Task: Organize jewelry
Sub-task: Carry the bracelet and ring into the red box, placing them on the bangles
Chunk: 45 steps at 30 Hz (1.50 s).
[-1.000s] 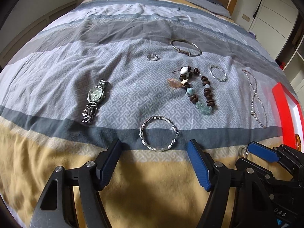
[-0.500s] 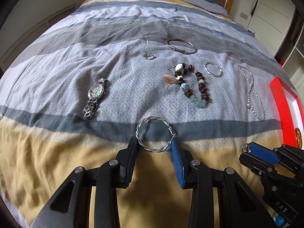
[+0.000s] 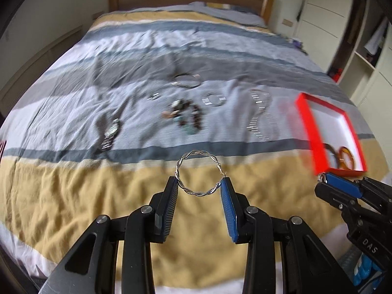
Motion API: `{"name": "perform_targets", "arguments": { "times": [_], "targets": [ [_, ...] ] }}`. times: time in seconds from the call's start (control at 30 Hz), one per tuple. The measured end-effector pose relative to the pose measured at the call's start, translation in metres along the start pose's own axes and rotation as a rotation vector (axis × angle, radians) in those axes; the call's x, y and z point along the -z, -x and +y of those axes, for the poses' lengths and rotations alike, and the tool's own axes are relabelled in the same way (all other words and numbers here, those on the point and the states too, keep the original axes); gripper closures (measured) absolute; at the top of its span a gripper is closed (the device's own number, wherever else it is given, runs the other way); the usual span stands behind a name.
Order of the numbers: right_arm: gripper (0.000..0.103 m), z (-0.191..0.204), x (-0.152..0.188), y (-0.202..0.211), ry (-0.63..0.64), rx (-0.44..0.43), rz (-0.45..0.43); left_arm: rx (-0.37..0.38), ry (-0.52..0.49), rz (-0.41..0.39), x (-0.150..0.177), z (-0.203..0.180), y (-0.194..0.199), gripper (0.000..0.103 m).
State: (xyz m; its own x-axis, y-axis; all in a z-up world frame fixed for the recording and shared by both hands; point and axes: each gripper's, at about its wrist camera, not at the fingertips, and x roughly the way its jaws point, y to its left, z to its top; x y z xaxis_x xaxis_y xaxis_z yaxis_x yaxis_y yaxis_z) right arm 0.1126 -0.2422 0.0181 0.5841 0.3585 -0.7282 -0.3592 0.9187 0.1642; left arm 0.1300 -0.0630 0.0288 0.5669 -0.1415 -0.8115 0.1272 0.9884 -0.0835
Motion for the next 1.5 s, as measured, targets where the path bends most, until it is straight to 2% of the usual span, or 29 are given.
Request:
{"name": "perform_targets", "arguments": {
  "times": [0.1,0.33,0.5,0.7,0.87,1.1,1.5],
  "targets": [
    [0.084,-0.021,0.006,0.022,-0.027,0.037,-0.025,0.034,-0.042,-0.005,-0.007,-0.031,0.004,0.068],
    [0.084,-0.104,0.019,0.061,-0.110,0.154,-0.055,0.141,-0.145,0.012,-0.030,-0.112,-0.013,0.068],
    [0.084,-0.159,0.026,0.061,-0.166,0.207,-0.043,0.202,-0.244,0.047,-0.041,-0.179,-0.042,0.068],
    [0.084,-0.204,0.032,0.040,-0.204,0.226,-0.003,0.232,-0.335,0.110,-0.044,-0.235,-0.088,0.068],
    [0.084,-0.226,0.035,0.020,-0.196,0.216,0.039,0.234,-0.382,0.155,-0.040,-0.260,-0.117,0.068],
    [0.084,-0.238,0.041,0.002,-0.175,0.212,0.094,0.242,-0.396,0.197,-0.033,-0.264,-0.139,0.068],
    [0.083,-0.236,0.038,-0.004,-0.106,0.226,0.156,0.242,-0.407,0.202,-0.031,-0.263,-0.143,0.066]
  ]
}}
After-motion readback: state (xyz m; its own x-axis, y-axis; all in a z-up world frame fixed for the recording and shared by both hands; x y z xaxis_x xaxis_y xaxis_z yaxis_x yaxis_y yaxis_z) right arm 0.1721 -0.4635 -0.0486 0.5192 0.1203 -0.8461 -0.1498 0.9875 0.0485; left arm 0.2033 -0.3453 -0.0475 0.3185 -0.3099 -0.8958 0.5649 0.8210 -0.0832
